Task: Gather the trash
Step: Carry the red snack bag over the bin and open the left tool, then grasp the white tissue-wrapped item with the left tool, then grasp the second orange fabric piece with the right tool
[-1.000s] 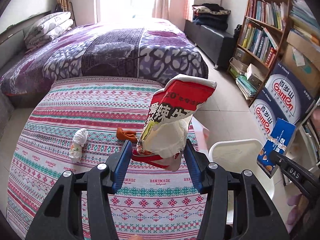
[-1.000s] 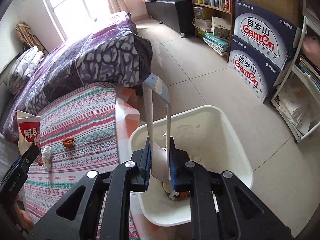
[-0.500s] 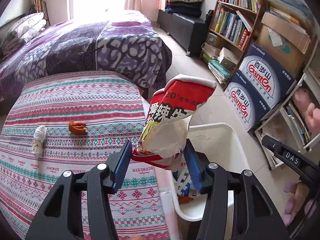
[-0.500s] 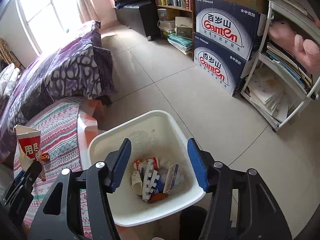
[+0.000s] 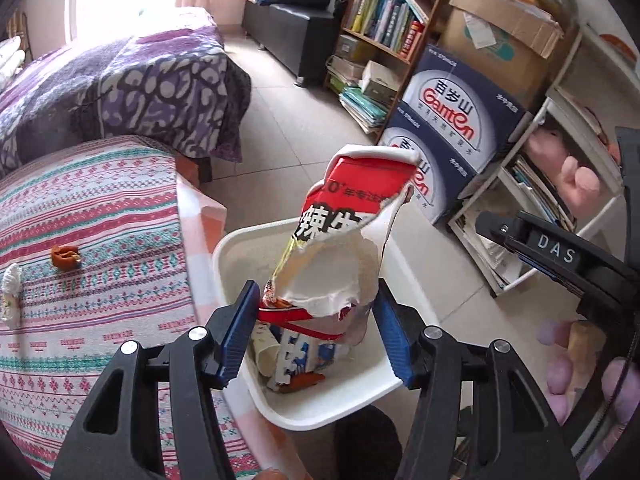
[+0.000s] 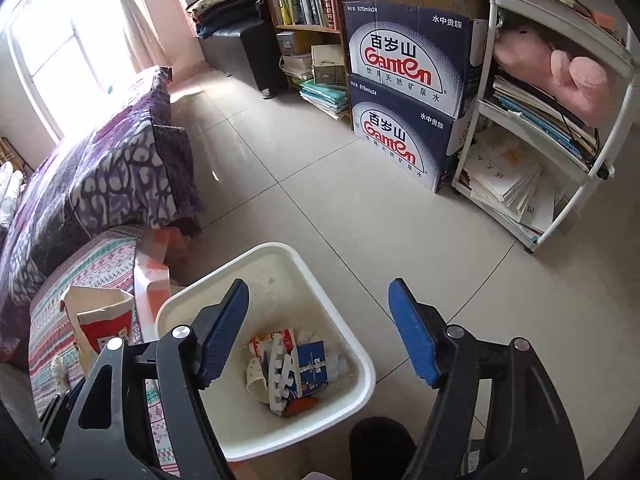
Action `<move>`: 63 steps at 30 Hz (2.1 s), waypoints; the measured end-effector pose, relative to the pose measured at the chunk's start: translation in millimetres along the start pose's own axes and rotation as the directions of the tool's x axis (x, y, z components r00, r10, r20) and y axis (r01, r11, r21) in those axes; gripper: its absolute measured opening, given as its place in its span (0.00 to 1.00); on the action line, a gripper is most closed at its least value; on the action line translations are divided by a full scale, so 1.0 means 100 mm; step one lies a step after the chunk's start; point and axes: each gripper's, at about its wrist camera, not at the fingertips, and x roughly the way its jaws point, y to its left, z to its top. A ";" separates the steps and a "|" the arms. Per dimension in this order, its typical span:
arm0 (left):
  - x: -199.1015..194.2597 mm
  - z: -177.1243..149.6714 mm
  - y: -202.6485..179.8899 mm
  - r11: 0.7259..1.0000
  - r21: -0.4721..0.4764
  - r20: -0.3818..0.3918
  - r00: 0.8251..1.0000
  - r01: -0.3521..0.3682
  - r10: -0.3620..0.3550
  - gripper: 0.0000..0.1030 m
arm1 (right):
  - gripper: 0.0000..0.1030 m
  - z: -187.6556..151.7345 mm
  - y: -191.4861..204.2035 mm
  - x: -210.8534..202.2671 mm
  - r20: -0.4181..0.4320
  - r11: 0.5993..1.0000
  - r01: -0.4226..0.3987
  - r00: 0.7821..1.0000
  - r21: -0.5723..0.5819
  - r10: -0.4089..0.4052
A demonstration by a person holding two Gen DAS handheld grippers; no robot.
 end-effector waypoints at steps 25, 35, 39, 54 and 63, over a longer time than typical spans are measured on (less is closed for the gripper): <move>-0.23 -0.11 1.16 0.924 -0.190 -0.017 0.942 -0.331 0.334 0.74 | 0.89 -0.31 0.88 -0.08 0.066 0.987 0.018 0.998 -0.161 -0.007; -0.34 -0.26 2.50 0.764 -0.334 -0.154 0.832 -0.551 0.533 0.74 | 0.91 -0.56 1.50 0.00 0.003 0.960 -0.038 0.999 -0.278 0.041; -0.33 -0.33 2.90 0.715 -0.374 -0.195 0.804 -0.591 0.562 0.74 | 0.91 -0.67 1.72 0.04 -0.019 0.947 -0.055 0.998 -0.315 0.052; -0.37 -0.55 3.54 0.726 -0.481 -0.200 0.867 -0.492 0.456 0.29 | 0.91 -1.18 2.66 0.41 -0.191 0.781 -0.304 0.952 -0.545 0.238; -1.08 -0.78 3.79 0.638 -0.630 -0.119 0.867 -0.442 0.483 0.28 | 0.91 -1.39 3.58 0.69 -0.247 0.600 -0.395 0.916 -0.696 0.317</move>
